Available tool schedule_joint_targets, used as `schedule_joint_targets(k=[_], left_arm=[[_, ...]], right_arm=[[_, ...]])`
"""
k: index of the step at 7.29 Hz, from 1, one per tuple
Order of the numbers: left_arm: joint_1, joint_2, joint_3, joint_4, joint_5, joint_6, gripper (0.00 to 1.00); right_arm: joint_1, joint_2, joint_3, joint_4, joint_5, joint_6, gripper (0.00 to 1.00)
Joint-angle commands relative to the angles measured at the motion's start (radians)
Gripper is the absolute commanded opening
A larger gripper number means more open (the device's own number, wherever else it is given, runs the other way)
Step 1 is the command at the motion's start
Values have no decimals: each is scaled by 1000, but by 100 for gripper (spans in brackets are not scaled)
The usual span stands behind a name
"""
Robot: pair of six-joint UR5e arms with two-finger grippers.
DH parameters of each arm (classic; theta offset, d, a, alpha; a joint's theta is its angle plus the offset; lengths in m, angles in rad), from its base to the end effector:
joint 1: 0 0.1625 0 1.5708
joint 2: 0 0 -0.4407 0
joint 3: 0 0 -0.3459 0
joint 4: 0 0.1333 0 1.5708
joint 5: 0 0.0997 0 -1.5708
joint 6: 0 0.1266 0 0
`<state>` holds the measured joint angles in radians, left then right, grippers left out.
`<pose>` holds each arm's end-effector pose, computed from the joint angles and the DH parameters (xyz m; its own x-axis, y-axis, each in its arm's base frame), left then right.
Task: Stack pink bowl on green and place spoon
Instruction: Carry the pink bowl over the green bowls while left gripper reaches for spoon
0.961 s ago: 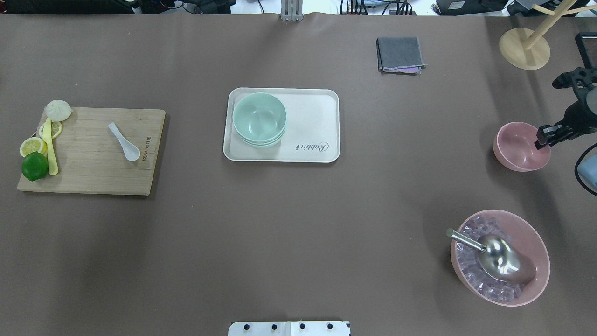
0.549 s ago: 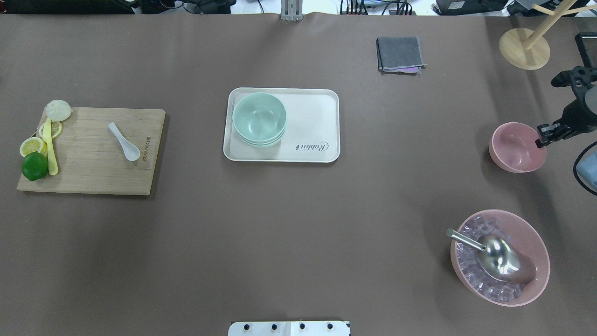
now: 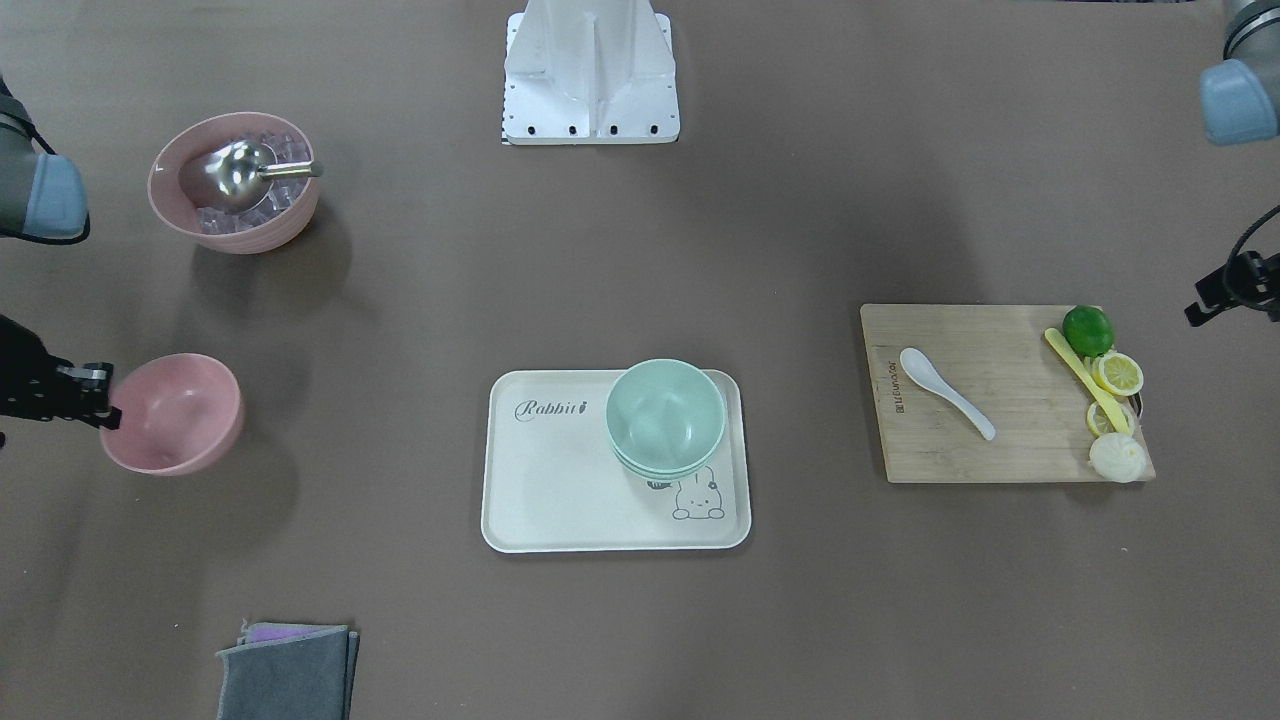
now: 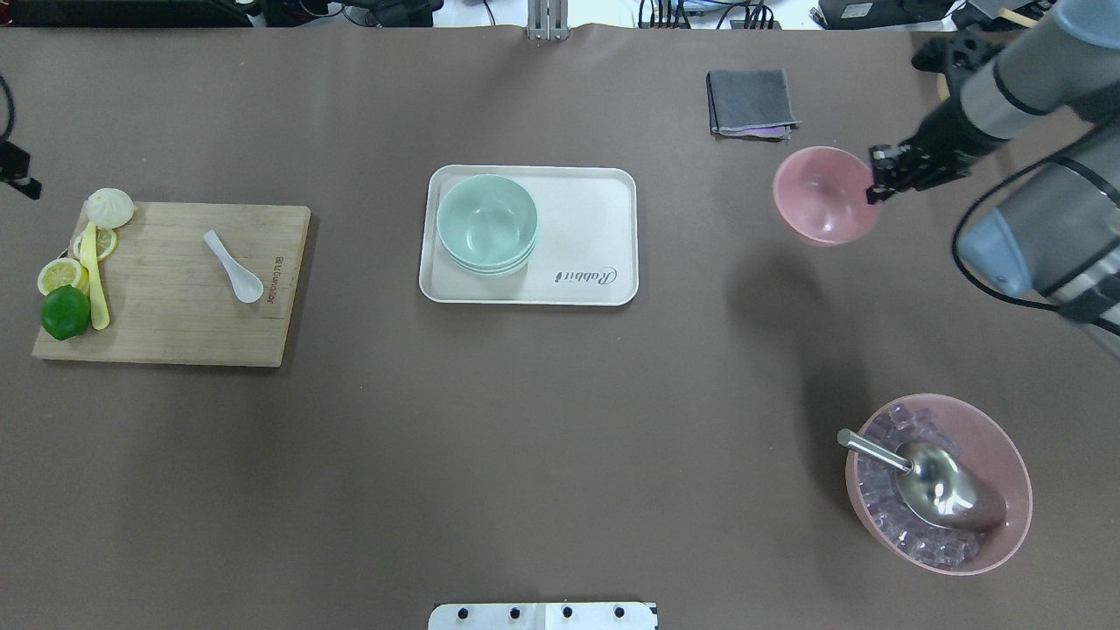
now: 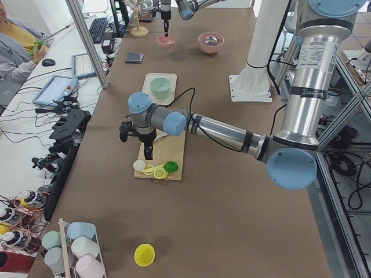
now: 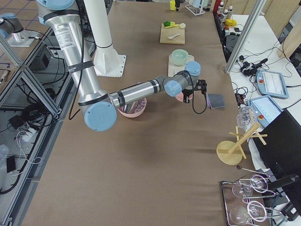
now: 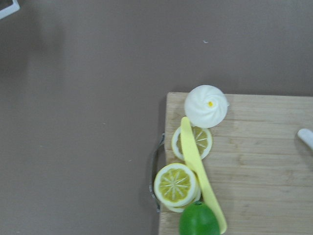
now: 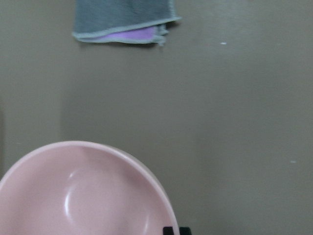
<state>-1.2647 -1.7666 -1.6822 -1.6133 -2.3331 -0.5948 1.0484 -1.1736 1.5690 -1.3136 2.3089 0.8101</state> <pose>0.1191 -0.5292 0.5420 0.6708 -0.1346 -0.7294 0.1120 0.9905 -0.0798 -0.2705 -0.5663 0.4495 0.5886 0.0001 0.8084 -0.0434 0.9986 0.0314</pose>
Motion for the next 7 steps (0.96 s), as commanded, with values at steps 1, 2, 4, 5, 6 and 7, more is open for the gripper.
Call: schedule_joint_targets(k=[1,2,4,5,6,7], left_arm=[[111,-135,73,0,27,-271,97],[166,-174,102,0,68,-404,97],[182,-178,113,-4,63,-479,95],[212,-178,125,-7,72,-517,95],[231,-182,145,-7,73,-519,95],[241,-198,168,-10,74,-525,95]], right_arm=[[-114,220,34,-161,-45,231,0],[-173,302,23,-167,-90,351,0],[-281,409,10,-170,-181,518,0],[-309,474,-44,-170,-206,564,0],[-326,541,-103,-168,-215,619,0],[-353,570,-142,-164,-236,638,0]])
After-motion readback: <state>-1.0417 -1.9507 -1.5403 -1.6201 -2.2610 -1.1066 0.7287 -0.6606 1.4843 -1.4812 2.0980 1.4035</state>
